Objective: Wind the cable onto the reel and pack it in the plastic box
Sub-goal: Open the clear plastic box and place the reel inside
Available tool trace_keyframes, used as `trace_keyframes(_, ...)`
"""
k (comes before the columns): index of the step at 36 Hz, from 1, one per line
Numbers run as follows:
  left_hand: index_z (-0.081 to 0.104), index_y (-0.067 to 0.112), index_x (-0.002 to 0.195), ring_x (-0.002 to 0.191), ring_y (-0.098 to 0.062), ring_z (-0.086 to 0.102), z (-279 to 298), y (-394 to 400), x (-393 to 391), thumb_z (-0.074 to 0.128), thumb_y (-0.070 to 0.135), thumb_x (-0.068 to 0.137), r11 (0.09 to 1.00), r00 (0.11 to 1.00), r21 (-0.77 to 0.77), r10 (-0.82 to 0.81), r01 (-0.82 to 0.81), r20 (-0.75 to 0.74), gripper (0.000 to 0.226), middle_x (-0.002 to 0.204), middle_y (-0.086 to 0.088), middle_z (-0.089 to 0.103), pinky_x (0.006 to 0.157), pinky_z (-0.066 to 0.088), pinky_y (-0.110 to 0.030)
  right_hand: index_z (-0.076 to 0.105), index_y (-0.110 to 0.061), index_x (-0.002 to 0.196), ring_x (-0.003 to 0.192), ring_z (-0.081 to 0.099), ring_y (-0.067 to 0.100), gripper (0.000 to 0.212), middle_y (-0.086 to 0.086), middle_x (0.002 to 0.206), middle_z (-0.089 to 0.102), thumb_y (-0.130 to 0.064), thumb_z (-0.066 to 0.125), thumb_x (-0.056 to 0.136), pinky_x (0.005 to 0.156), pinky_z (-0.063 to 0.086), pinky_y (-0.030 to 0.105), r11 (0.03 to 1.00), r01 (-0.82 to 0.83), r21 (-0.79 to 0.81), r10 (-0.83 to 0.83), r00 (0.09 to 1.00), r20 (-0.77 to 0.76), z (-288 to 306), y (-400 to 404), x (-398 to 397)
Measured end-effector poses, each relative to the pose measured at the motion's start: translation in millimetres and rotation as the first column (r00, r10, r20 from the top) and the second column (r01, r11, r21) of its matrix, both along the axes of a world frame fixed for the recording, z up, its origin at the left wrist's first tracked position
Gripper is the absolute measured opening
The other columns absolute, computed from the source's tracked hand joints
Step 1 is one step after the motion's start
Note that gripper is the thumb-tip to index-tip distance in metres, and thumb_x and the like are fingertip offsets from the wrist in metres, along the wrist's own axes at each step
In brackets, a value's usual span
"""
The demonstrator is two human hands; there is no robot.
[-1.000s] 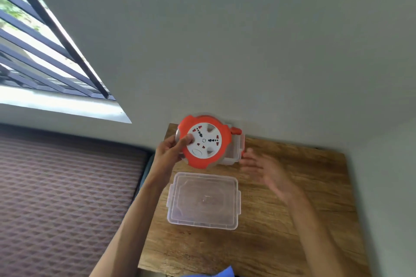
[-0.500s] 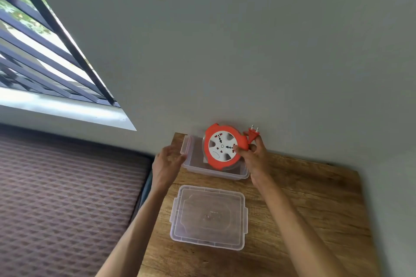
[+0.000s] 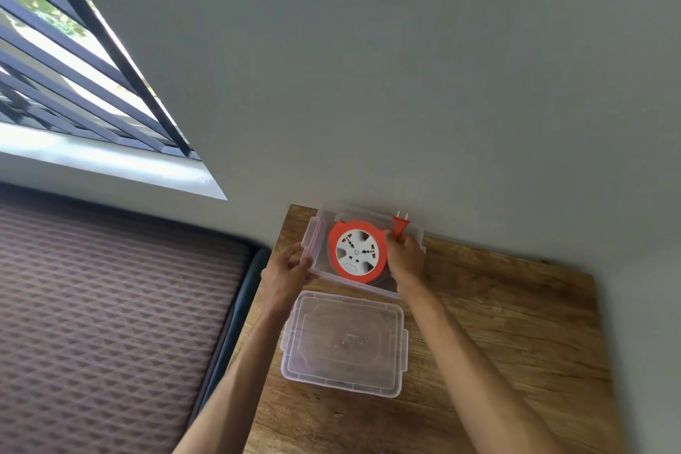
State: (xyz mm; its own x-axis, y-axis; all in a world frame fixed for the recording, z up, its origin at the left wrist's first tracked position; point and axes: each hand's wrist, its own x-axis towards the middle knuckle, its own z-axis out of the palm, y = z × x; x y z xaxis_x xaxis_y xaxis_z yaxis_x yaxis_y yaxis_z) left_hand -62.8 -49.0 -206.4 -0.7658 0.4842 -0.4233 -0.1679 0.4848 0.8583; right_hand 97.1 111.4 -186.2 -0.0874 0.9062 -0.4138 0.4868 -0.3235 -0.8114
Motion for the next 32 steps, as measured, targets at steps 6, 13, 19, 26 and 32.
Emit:
trace_keyframes(6, 0.069, 0.012, 0.148, 0.071, -0.013, 0.084, 2, 4, 4, 0.080, 0.017, 0.105, 0.999, 0.997, 0.011, 0.041, -0.042, 0.071, 0.045, 0.100, 0.005, 0.075, 0.057, 0.065, -0.023, 0.068, -0.014, 0.089, 0.084, 0.071, 0.029, 0.030, 0.012, 0.089, 0.074, -0.025, 0.050, 0.110, 0.082, 0.062, 0.046, 0.984, 0.145, -0.107, -0.151, 0.988, -0.044, 0, -2, -8)
trace_keyframes(13, 0.069, 0.014, 0.146, 0.072, -0.016, 0.085, -1, 5, 3, 0.079, 0.012, 0.104, 0.999, 0.994, 0.025, 0.043, -0.046, 0.098, 0.043, 0.101, 0.001, 0.077, 0.058, 0.067, -0.027, 0.068, 0.002, 0.113, 0.100, 0.070, 0.033, 0.020, 0.018, 0.114, 0.068, -0.012, 0.054, 0.107, 0.078, 0.059, 0.038, 0.998, -0.001, 0.059, -0.012, 0.978, 0.208, 9, -1, -2)
trace_keyframes(19, 0.069, 0.015, 0.144, 0.072, -0.016, 0.085, -2, 4, 3, 0.078, 0.014, 0.106, 0.997, 0.992, 0.049, 0.046, -0.052, 0.115, 0.040, 0.106, -0.006, 0.079, 0.057, 0.065, -0.025, 0.066, -0.005, 0.128, 0.105, 0.072, 0.032, 0.024, 0.015, 0.118, 0.071, -0.017, 0.061, 0.107, 0.088, 0.063, 0.044, 0.808, -0.526, 0.267, 0.258, 0.722, 0.642, 19, -22, 11)
trace_keyframes(26, 0.069, 0.012, 0.146, 0.072, -0.016, 0.085, -1, 3, 5, 0.078, 0.016, 0.106, 0.997, 0.991, 0.065, 0.043, -0.052, 0.127, 0.041, 0.105, -0.008, 0.080, 0.056, 0.064, -0.023, 0.036, -0.001, 0.160, 0.149, 0.045, 0.031, 0.073, 0.018, 0.159, 0.049, -0.024, 0.073, 0.102, 0.118, 0.047, 0.043, 0.659, -0.717, 0.227, 0.477, 0.631, 0.611, 8, -26, 18)
trace_keyframes(32, 0.067, 0.010, 0.148, 0.071, -0.013, 0.084, 4, 3, 6, 0.078, 0.017, 0.106, 0.998, 0.992, 0.065, 0.018, -0.026, 0.128, 0.043, 0.102, -0.004, 0.079, 0.054, 0.063, -0.021, 0.030, 0.005, 0.161, 0.143, 0.052, 0.033, 0.073, 0.022, 0.158, 0.051, -0.021, 0.068, 0.104, 0.114, 0.052, 0.042, 0.670, -0.705, 0.233, 0.474, 0.647, 0.598, 5, -28, 16)
